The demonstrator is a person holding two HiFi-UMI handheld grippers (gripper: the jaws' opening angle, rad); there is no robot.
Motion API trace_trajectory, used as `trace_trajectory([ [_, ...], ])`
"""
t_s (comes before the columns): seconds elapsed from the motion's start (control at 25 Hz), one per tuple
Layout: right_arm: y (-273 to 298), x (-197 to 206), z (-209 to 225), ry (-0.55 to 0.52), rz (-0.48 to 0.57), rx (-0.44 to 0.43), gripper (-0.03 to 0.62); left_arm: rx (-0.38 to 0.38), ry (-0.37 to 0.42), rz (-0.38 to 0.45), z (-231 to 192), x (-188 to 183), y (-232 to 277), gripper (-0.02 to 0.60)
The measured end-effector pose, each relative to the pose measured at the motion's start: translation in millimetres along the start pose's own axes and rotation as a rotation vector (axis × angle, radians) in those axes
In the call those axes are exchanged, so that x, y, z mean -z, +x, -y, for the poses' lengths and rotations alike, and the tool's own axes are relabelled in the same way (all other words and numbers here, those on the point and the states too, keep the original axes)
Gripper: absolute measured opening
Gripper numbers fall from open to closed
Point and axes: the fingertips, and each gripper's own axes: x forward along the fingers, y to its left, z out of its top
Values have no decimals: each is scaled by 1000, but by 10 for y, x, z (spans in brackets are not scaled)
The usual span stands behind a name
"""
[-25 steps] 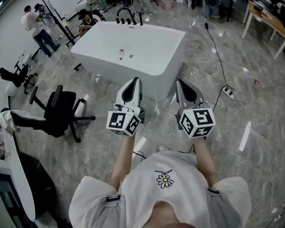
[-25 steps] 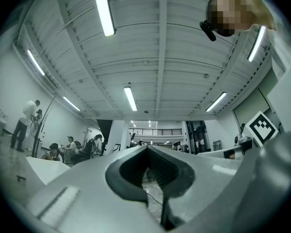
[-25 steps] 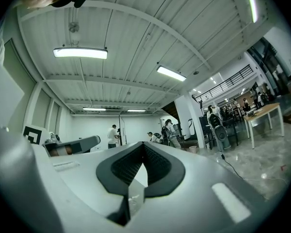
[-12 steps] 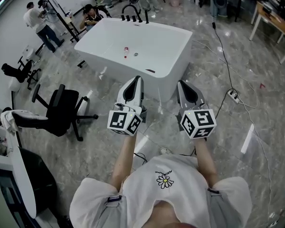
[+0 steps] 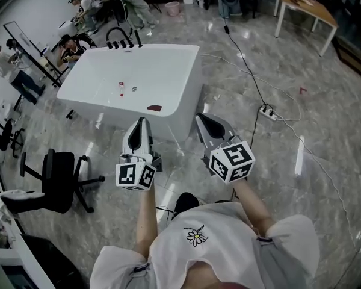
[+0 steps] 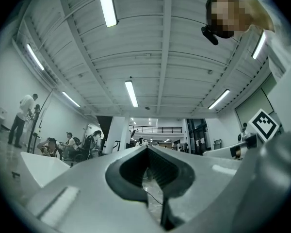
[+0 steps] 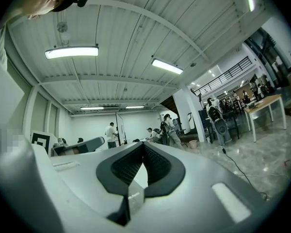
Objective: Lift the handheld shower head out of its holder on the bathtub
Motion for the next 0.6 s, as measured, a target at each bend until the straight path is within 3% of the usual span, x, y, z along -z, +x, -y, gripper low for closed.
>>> trace_trajectory([
  [0.24, 176, -7, -129, -43, -11, -36, 21, 8, 7, 31, -31, -46, 56, 0],
  [0.6, 889, 121, -714, -98, -9, -85, 21, -45, -6, 43, -881, -144, -92, 0],
])
